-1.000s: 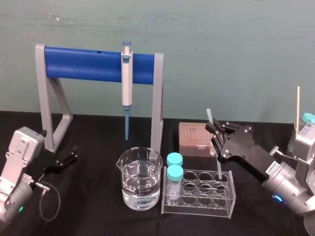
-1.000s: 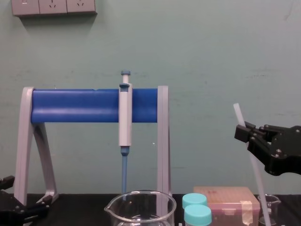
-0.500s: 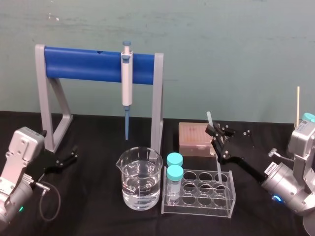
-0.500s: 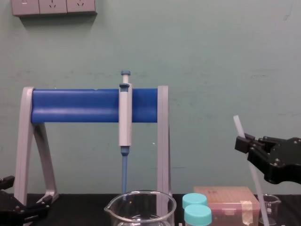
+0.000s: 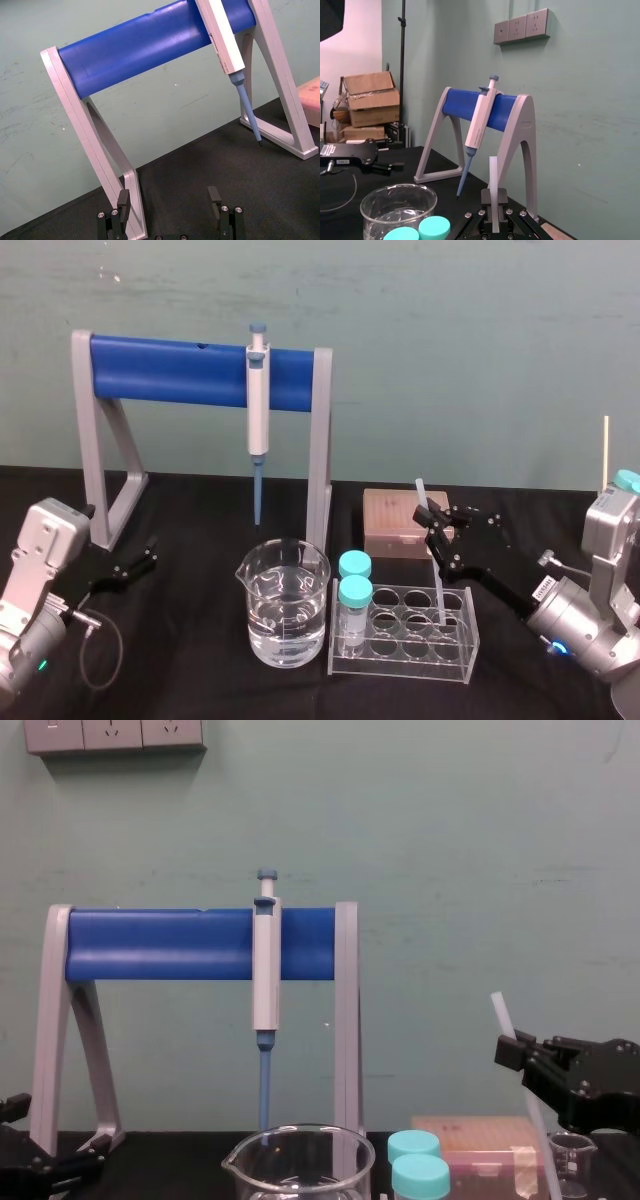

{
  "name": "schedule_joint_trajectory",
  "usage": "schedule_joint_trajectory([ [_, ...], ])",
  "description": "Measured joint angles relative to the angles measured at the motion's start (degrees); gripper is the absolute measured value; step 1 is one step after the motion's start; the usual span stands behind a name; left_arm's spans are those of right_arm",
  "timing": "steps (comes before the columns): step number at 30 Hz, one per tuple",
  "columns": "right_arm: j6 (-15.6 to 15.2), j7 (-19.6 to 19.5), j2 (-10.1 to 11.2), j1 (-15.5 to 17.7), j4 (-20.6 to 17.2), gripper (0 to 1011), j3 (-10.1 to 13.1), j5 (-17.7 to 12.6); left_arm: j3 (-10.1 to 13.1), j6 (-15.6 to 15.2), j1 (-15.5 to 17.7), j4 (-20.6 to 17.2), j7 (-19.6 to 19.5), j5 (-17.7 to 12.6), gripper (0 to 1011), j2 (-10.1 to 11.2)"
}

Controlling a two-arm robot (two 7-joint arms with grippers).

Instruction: Pick up the stirring rod with one hand, then place it down.

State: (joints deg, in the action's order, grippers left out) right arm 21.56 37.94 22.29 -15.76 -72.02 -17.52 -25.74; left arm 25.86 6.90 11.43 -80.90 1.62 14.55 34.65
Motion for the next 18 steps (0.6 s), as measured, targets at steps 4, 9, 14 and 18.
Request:
schedule_joint_trajectory([
  [4,-0.1,0.2,0.1,-0.1,0.4,64,-0.2,-0.1,0.0,0.0,0.0,0.0,0.0,0.0,1000,0.0],
  [9,-0.3,0.2,0.3,-0.2,0.8,64,-0.5,0.0,0.0,0.0,0.0,0.0,0.0,0.0,1000,0.0],
  [14,-0.5,0.0,0.5,-0.2,1.1,64,-0.7,0.4,0.0,0.0,0.0,0.0,0.0,0.0,1000,0.0],
  [18,-0.7,0.0,0.7,-0.3,1.4,64,-0.9,0.4,0.0,0.0,0.0,0.0,0.0,0.0,1000,0.0],
])
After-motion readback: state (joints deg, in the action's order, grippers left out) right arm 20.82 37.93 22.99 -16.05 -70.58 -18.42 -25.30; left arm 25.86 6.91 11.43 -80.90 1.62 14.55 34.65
